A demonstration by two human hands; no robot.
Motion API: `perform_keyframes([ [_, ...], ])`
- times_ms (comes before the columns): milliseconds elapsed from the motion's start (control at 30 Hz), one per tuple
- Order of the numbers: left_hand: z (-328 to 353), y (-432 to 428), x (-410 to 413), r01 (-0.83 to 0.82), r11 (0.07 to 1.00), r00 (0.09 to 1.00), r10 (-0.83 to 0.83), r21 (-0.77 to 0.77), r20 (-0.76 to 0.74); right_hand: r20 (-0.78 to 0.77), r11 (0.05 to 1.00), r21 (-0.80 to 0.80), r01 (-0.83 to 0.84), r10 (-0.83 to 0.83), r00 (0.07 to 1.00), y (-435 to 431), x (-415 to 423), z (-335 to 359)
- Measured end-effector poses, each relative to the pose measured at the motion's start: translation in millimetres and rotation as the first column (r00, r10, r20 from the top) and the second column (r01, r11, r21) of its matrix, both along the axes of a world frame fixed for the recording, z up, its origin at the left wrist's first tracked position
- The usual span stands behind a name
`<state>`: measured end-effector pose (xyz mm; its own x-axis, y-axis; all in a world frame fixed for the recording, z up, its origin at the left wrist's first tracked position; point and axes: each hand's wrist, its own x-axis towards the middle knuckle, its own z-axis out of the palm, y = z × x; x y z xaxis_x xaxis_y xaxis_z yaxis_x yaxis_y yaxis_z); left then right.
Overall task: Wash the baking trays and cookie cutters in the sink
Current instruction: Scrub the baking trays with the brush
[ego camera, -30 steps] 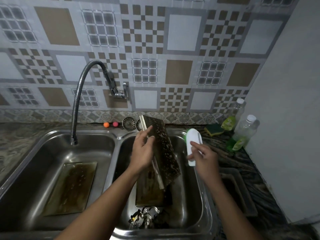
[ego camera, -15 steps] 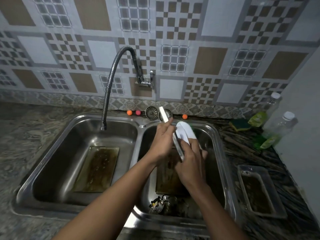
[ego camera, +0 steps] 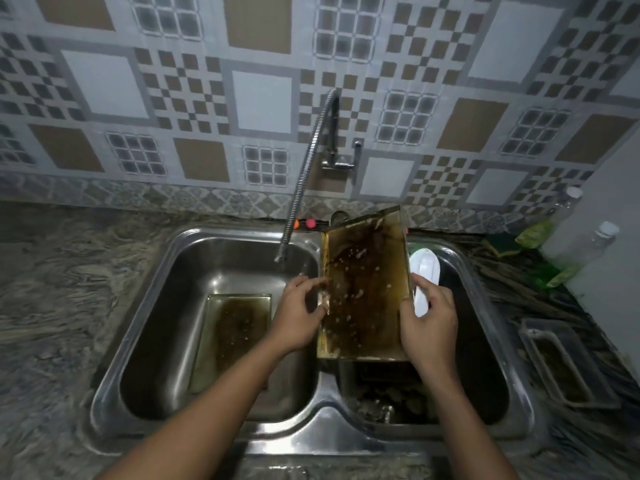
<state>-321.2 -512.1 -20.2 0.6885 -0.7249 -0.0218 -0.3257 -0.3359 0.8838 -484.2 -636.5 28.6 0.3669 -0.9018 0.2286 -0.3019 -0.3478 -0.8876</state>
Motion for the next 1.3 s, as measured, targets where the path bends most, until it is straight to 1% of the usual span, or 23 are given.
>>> perform_keyframes([
  [67,-3.6,23.0,19.9,0.009,1.000,0.995,-0.010,-0.008,-0.101,0.000,0.996,0.091,0.006,-0.006,1.000,18.8,20.7,-10.9],
  [133,-10.8,47.1,41.4,-0.012,1.000,0.982,0.016,0.021,-0.187,-0.007,0.981,0.192,-0.004,0.006,1.000,39.3,43.1,-28.3],
  [200,-20.3,75.2,63.0,-0.046,0.996,0.968,0.064,0.082,-0.241,-0.045,0.969,0.247,-0.023,0.036,0.998,60.1,65.2,-47.0],
  [300,-36.6,117.7,98.2,-0.080,0.973,0.960,0.134,0.218,-0.245,-0.166,0.969,0.223,-0.102,0.141,0.976,87.5,100.6,-72.4],
  [400,-55.4,149.9,129.8,-0.136,0.929,0.968,0.199,0.344,-0.154,-0.281,0.949,0.237,-0.205,0.270,0.921,109.4,136.4,-99.5],
  [467,-70.0,162.4,144.5,-0.146,0.901,0.966,0.218,0.409,-0.136,-0.345,0.937,0.270,-0.221,0.309,0.886,118.5,154.5,-116.3],
  [567,-95.0,167.5,157.1,-0.156,0.863,0.965,0.238,0.480,-0.115,-0.434,0.926,0.318,-0.201,0.331,0.838,124.6,173.1,-137.2],
  [633,-114.3,166.1,163.7,-0.150,0.856,0.972,0.219,0.495,-0.085,-0.495,0.927,0.331,-0.178,0.331,0.803,125.4,183.0,-154.7],
  [767,-156.9,160.2,173.3,-0.101,0.850,0.963,0.213,0.517,-0.163,-0.622,0.912,0.400,-0.089,0.341,0.705,127.8,192.9,-200.9],
  [833,-178.3,158.9,177.6,-0.102,0.835,0.951,0.242,0.540,-0.194,-0.655,0.915,0.395,-0.079,0.341,0.675,133.1,197.7,-203.3],
  [900,-193.4,159.0,180.2,-0.138,0.822,0.932,0.297,0.552,-0.209,-0.710,0.925,0.368,-0.096,0.347,0.613,135.5,203.9,-198.7],
  [933,-199.0,158.0,180.9,-0.157,0.815,0.937,0.301,0.558,-0.175,-0.727,0.929,0.361,-0.086,0.338,0.598,135.3,206.1,-196.2],
  [967,-203.2,157.3,180.5,-0.173,0.809,0.946,0.295,0.562,-0.134,-0.732,0.930,0.359,-0.076,0.331,0.596,135.1,206.8,-195.3],
  [1067,-207.4,153.8,178.4,-0.227,0.802,0.902,0.388,0.552,-0.192,-0.718,0.939,0.323,-0.123,0.327,0.615,137.1,205.5,-197.4],
  [1100,-205.0,152.1,178.2,-0.223,0.800,0.910,0.375,0.558,-0.174,-0.725,0.939,0.303,-0.161,0.337,0.601,137.4,203.9,-198.2],
  [1133,-204.2,152.2,179.1,-0.201,0.799,0.935,0.329,0.567,-0.131,-0.731,0.942,0.280,-0.186,0.335,0.594,138.0,202.6,-198.9],
  [1200,-200.4,154.5,178.8,-0.142,0.808,0.968,0.233,0.571,-0.088,-0.721,0.953,0.246,-0.176,0.302,0.624,138.6,198.6,-200.1],
  [1267,-196.3,157.3,178.0,-0.115,0.849,0.963,0.222,0.515,-0.151,-0.688,0.962,0.223,-0.159,0.271,0.674,139.0,192.6,-199.9],
  [1300,-195.1,159.3,178.3,-0.093,0.887,0.949,0.216,0.452,-0.229,-0.670,0.963,0.221,-0.157,0.267,0.693,138.8,190.1,-198.9],
])
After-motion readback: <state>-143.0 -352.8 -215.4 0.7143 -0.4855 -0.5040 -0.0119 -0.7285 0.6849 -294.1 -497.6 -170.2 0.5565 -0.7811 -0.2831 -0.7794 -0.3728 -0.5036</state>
